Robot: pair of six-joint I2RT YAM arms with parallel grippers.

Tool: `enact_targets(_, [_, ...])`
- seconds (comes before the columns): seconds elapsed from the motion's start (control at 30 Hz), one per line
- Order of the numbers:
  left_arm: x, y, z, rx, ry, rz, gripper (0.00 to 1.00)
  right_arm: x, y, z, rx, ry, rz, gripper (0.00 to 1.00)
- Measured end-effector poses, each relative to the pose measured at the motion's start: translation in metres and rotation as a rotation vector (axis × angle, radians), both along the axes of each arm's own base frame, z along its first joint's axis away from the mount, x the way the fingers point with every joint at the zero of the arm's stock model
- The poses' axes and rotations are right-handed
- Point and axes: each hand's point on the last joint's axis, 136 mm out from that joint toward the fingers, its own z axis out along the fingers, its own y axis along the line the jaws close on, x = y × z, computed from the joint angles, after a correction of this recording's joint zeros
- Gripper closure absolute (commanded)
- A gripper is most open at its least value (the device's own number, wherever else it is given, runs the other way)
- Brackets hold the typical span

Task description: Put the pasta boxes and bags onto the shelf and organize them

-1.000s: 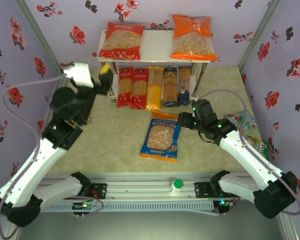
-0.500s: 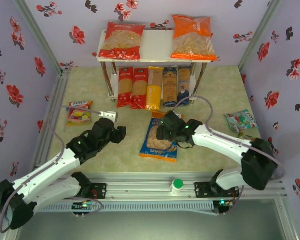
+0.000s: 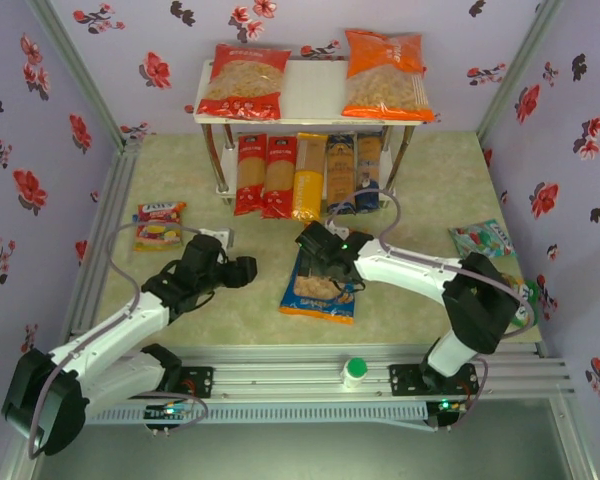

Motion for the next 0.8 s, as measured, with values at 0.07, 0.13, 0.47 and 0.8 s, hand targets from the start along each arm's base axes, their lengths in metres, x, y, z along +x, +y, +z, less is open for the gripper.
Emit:
enact_targets(0.07, [0.002,0.000,0.005,-0.019,-0.012,0.002,0.32,0.002,0.001,-0.002,-0.017,0.008,-0.002,0.01])
enact_targets(0.13, [0.003,0.001,0.008,-0.036,-0.024,0.005,0.32,0.003,0.002,-0.004,-0.029,0.015,-0.003,0.01])
enact_targets(0.47, [0.010,0.005,0.014,-0.072,-0.041,0.017,0.32,0.003,0.004,-0.022,-0.075,0.061,-0.003,0.01])
enact_targets(0.8, [0.012,0.005,0.016,-0.082,-0.044,0.018,0.33,0.003,0.009,-0.031,-0.039,0.098,0.010,0.13])
